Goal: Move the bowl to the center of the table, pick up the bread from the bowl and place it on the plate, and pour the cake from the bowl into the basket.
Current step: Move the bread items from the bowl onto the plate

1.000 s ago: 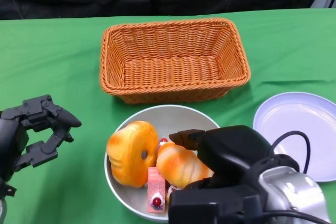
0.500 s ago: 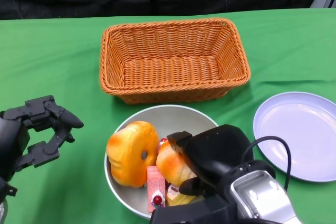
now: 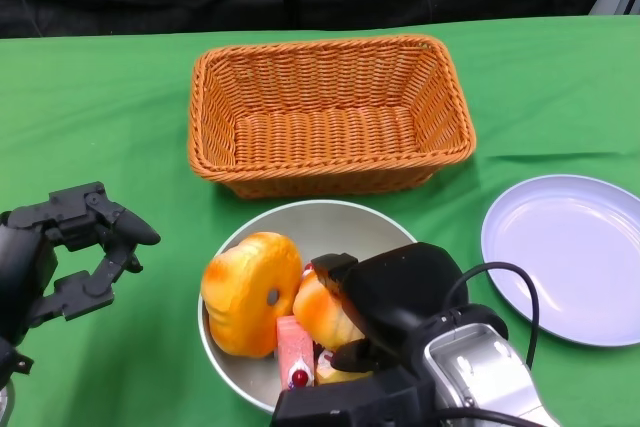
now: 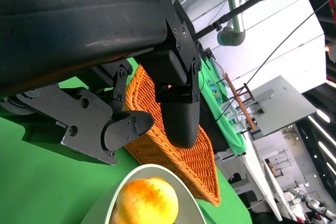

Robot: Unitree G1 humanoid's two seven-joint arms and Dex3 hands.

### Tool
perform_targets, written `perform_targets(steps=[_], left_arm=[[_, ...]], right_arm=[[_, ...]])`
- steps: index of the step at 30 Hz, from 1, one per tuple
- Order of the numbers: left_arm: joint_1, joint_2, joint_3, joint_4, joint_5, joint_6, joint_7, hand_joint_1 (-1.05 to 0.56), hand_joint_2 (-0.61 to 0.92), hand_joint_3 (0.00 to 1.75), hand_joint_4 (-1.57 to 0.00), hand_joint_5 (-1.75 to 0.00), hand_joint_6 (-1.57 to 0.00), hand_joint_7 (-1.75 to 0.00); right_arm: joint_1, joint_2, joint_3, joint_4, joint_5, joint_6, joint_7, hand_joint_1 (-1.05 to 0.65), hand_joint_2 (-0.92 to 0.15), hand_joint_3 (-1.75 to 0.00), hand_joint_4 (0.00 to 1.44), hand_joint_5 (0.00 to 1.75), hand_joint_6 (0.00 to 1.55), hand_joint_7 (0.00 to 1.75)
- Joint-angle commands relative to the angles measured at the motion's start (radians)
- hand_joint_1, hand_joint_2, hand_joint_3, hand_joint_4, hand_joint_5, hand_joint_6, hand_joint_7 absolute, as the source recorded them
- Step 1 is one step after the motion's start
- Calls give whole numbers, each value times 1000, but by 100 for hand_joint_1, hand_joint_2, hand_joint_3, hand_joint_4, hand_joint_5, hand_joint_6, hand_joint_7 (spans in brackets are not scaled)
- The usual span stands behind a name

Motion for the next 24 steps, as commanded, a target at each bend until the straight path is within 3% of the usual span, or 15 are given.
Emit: perform_targets(steps=[1,4,6,8,10,14,19,24], left_arm=[[7,20,3,-8,-9,3,4,2,67,79,-82,-147,-87,-105],[6,20,2,-6,-5,-6,5,3,67,79,-82,-147,-88,-105],[9,22,2,-11,0,-1,10,3,67,79,-82,-148,-88,-105],[13,23,1,-18,5,6,15,2,68,78,-82,-147,-88,-105],[11,23,2,-14,4,2,14,2,68,78,-82,-147,-88,-105],[12,24,0,-15,10,0,18,2,67,79,-82,-147,-88,-104],[11,23,-1,-16,18,-5,23,0,66,81,-82,-146,-88,-104],[8,19,-2,-14,12,-6,18,1,64,84,-84,-147,-88,-105]], right_arm=[[24,-5,-30,36,88,-46,-101,-43,-92,-5,75,130,83,6],[26,-11,-48,58,153,-79,-169,-34,-92,-2,69,152,92,9],[26,-15,-60,77,195,-100,-211,-32,-91,-1,65,157,98,15],[27,-20,-70,94,233,-126,-247,-30,-90,0,61,158,89,52],[29,-25,-79,108,268,-148,-275,-31,-92,0,60,155,82,77],[30,-38,-87,129,314,-181,-322,-31,-92,-2,58,152,78,91],[27,-54,-95,151,354,-218,-374,-32,-92,-5,55,157,65,121],[32,-64,-110,135,392,-230,-374,-31,-92,-6,56,149,69,103]])
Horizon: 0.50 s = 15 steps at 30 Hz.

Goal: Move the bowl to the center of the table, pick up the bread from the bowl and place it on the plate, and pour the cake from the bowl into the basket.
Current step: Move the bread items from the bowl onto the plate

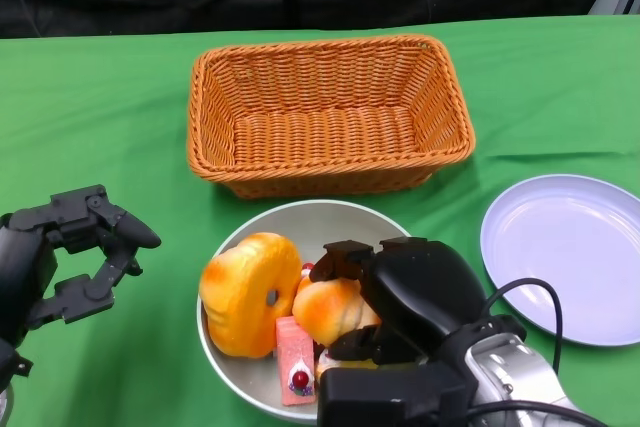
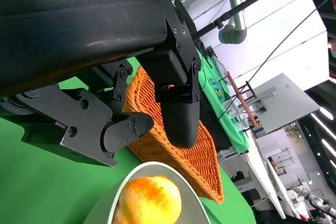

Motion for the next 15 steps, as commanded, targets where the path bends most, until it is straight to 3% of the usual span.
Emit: perform_targets(steps=[1,3,8,15], left_arm=[[2,15,0,-8,0,-7,13,1,64,84,-84,-148,-88,-105],[1,16,-1,-6,-2,-8,9,1,64,85,-83,-148,-88,-105],[-1,14,-5,-3,-3,-13,8,2,63,87,-82,-148,-88,-106],[0,16,-8,-2,-3,-15,11,2,62,88,-82,-147,-87,-106]], right_arm=[[19,-18,-16,-9,32,-9,2,-31,-92,-6,56,149,70,101],[23,-21,-24,-20,51,-13,9,-29,-92,-7,58,146,81,75],[41,-24,-49,-84,111,-17,32,-27,-92,-8,65,135,99,34],[74,-16,-98,-166,219,-44,36,-22,-92,-7,68,138,105,29]])
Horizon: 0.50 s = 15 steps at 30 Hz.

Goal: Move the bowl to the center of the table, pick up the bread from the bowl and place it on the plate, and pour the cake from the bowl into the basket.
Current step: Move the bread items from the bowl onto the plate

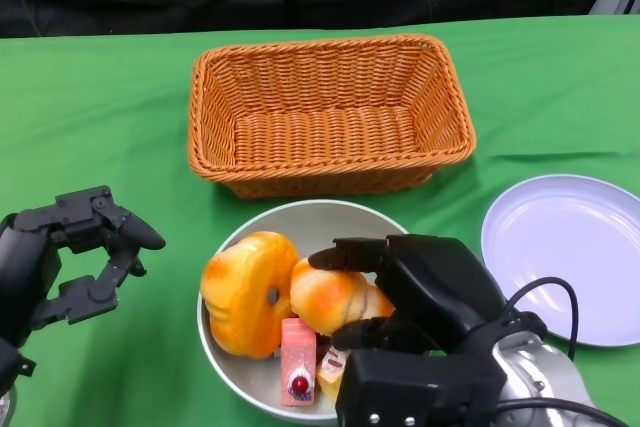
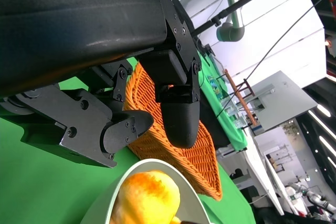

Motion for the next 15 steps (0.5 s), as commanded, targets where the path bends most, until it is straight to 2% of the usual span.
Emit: perform_targets(steps=[1,9,12,15], left_arm=[[1,17,4,-4,-4,-2,10,2,62,88,-82,-147,-87,-106],[-5,23,5,5,-3,-4,10,1,62,88,-83,-147,-87,-106],[-4,23,4,2,-7,1,8,1,62,88,-83,-147,-87,-106],[-5,23,4,3,-11,2,4,1,62,89,-82,-148,-87,-107]], right_arm=[[20,-1,-33,-43,52,-22,1,-21,-92,-7,68,138,105,29],[57,-1,-117,-102,179,-143,-54,-21,-91,-5,71,140,106,34],[65,-3,-148,-108,212,-192,-77,-21,-92,-3,70,147,92,67],[71,-4,-171,-112,237,-218,-78,-22,-92,-5,69,149,86,80]])
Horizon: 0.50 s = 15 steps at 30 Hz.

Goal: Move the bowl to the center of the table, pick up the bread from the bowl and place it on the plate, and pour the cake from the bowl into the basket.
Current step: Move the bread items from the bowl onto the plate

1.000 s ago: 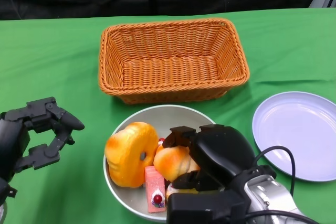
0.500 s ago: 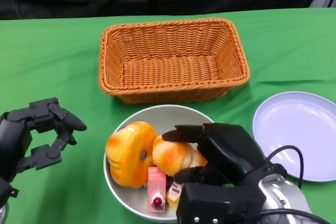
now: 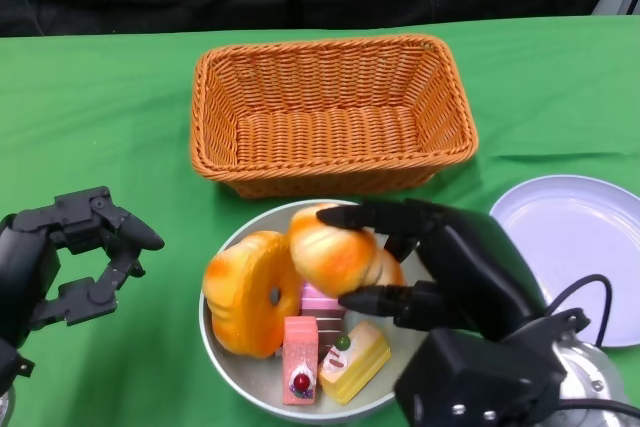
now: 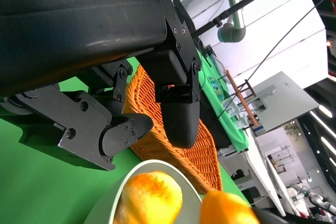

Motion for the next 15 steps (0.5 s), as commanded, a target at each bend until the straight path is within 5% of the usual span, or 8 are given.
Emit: perform_targets(steps=[1,15], left_arm=[[-5,20,5,1,-9,0,4,2,62,89,-82,-148,-87,-107],[-3,26,7,3,5,2,17,2,61,89,-84,-146,-87,-107]], right_arm=[[14,-8,-36,-27,35,-32,-13,-22,-92,-6,68,151,82,87],[7,-88,-198,27,-12,-119,-136,-23,-92,-7,67,148,78,89]])
